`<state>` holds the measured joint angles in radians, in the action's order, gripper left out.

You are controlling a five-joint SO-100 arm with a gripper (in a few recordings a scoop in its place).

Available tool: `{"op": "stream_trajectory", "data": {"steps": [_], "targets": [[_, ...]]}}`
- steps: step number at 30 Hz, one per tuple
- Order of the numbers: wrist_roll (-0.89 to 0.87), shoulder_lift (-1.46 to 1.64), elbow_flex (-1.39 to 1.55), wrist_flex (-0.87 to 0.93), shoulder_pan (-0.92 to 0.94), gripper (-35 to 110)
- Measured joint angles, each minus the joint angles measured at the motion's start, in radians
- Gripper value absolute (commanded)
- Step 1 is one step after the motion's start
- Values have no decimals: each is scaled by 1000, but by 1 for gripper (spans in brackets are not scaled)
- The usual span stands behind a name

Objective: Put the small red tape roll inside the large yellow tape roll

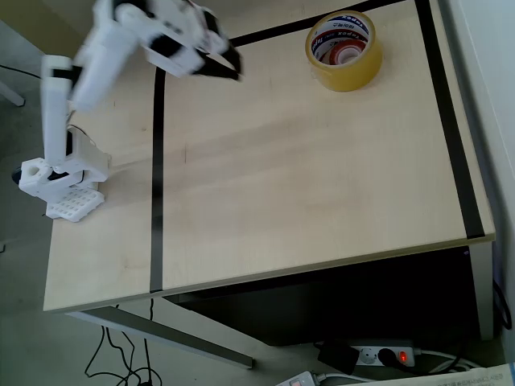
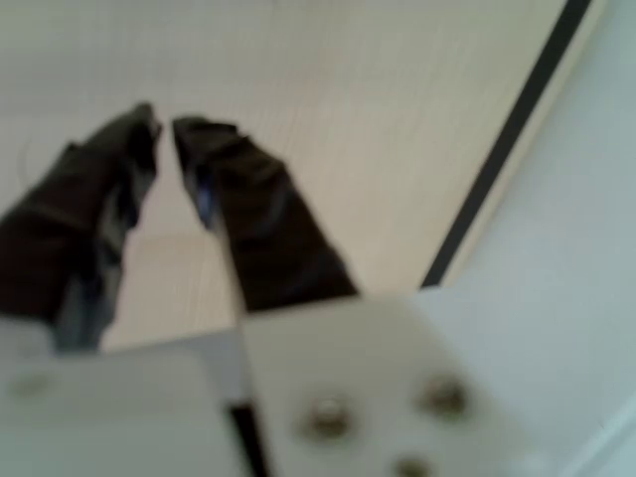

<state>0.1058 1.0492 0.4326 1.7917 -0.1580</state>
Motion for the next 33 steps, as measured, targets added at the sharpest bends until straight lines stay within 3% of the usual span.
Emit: {"op": "stream_trajectory", "data": {"steps": [3,6,12,16,19,28,33], "targets": [[0,224,170,-54,-6,0],[0,471,439,-245,-25,0],[32,1066,1278,-721,-130,2],[236,1419,1786,-874,-163,0],[209,1643,2025,-982,-130,0],[38,2206,2497,-1023,-17,0],[-74,2266,2658,-1022,46,0]]}}
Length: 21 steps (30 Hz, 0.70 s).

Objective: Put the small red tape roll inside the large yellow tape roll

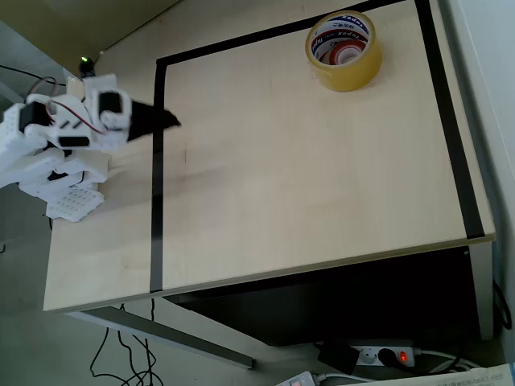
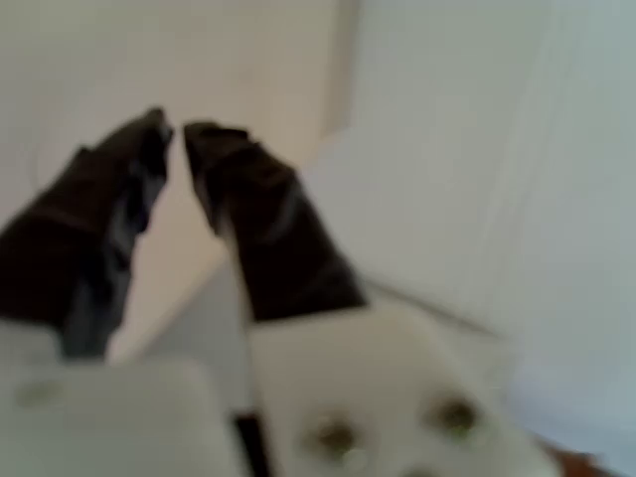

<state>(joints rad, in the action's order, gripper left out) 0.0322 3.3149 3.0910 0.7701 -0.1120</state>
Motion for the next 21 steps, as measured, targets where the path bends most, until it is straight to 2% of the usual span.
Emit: {"op": "stream_trajectory", "data": {"steps": [10,21], "targets": [[-48,23,32,299,-31,0],[-48,26,32,301,32,0]]}}
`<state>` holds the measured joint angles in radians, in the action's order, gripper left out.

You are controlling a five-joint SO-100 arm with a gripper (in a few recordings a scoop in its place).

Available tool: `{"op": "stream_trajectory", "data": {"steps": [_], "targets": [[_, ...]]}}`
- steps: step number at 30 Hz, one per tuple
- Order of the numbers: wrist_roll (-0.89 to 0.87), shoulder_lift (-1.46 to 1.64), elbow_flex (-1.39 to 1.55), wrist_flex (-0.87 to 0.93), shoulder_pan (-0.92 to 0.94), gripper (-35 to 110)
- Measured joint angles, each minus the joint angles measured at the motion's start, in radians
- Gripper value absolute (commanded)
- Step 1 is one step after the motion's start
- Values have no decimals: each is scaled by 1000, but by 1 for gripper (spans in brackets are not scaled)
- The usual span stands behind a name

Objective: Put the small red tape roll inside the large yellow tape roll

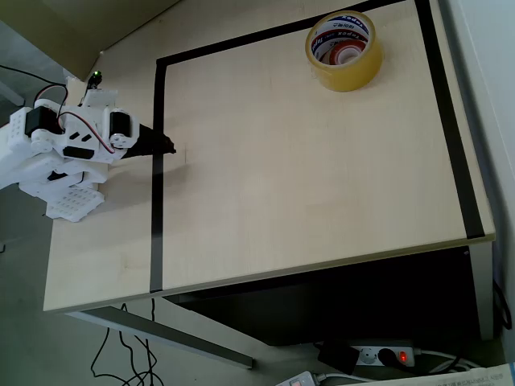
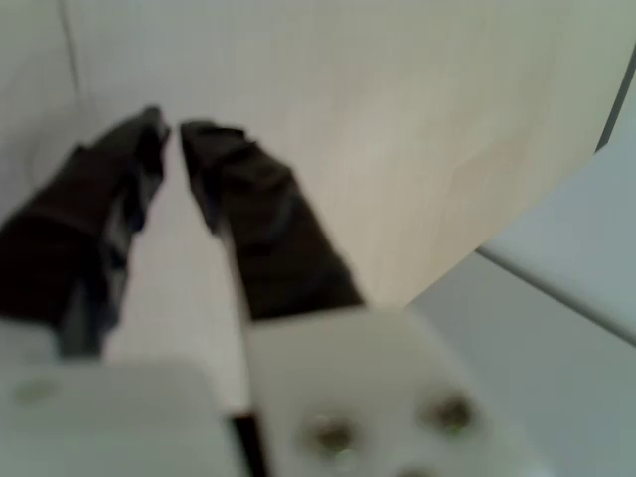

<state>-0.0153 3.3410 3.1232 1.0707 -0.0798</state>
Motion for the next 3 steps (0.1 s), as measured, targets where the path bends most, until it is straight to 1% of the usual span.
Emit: {"op": "stream_trajectory", "data": {"steps": [3], "targets": [[0,0,0,0,38,0]]}}
